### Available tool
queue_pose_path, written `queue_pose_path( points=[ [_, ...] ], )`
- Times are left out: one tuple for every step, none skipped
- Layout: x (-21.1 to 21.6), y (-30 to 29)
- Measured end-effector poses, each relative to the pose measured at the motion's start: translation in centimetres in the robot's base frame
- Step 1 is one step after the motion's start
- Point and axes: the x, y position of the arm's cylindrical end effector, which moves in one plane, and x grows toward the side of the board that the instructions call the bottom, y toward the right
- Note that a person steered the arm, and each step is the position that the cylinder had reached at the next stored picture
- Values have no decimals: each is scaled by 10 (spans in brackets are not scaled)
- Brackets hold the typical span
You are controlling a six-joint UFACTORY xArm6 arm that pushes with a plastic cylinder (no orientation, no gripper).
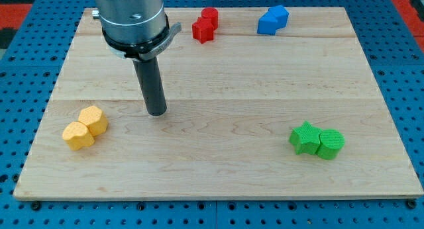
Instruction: Push the green star and green circle towards the center
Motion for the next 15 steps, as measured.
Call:
queue_pose_path(
  points=[
    [0, 0],
    [-3, 16],
    [-16, 86],
    [-28, 156],
    [-28, 246],
    [5, 334],
    [88, 365],
    [95, 331],
    [78, 310],
    [62, 286],
    [34, 310],
    [29, 321],
    [34, 329],
    [76, 321],
    [90, 283]
  ],
)
